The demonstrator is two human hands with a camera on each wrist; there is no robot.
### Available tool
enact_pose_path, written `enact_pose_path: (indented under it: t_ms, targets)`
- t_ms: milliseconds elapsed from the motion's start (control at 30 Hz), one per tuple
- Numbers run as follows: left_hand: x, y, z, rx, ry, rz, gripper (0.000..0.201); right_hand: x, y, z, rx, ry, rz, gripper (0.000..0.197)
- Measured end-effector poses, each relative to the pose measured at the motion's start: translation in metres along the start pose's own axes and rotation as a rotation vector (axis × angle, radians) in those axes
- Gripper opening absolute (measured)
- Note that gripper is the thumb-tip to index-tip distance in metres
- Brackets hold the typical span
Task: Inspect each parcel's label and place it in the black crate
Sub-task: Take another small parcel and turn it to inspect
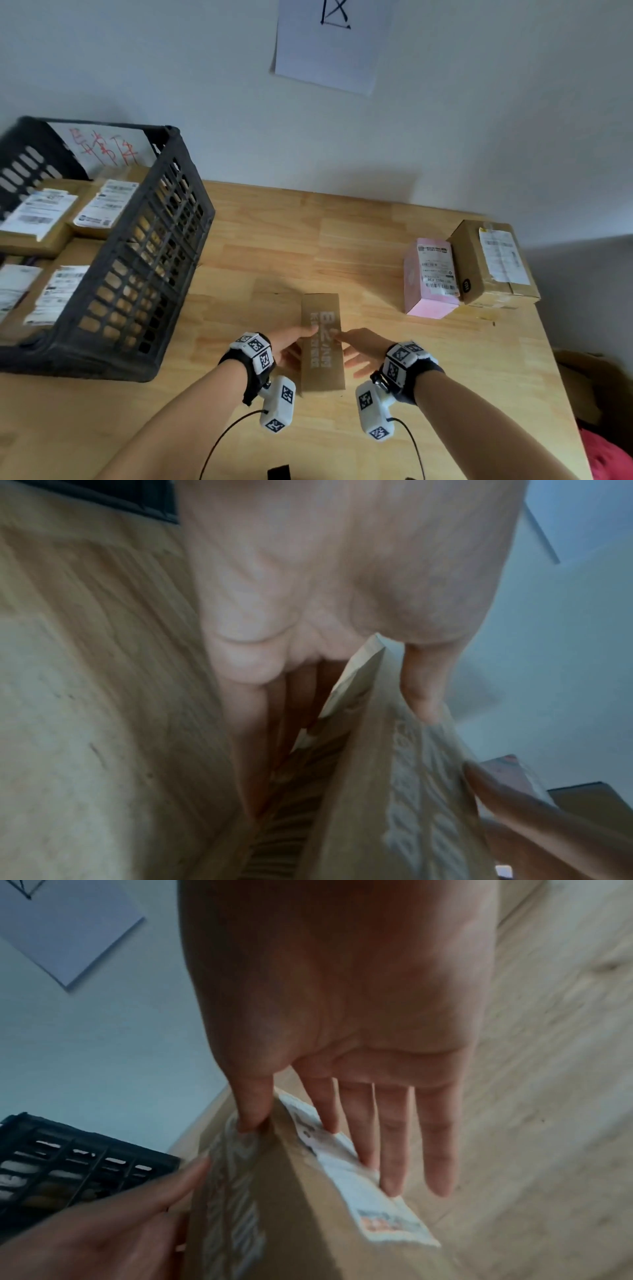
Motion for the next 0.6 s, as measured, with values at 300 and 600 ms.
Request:
enact_pose_path:
  t_ms: [300,600]
  targets:
    - [-0.039,0.036,0.012,0.089,0.186,-0.300,0.074,0.027,0.024,0.037,-0.147,-0.284,0.118,0.045]
    - [-0.068,0.056,0.010,0.122,0.328,-0.375,0.088,0.056,0.036,0.066,-0.332,-0.423,0.251,0.040]
Point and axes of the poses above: each hand's wrist, its own y-axis away from the middle knuckle, its own z-axis out of the back of the hand, x = y × z, the point moved 5 cm from there along -y, towards the middle knuckle, and after that the axes turned 15 degrees about y, right-handed, at the moved point
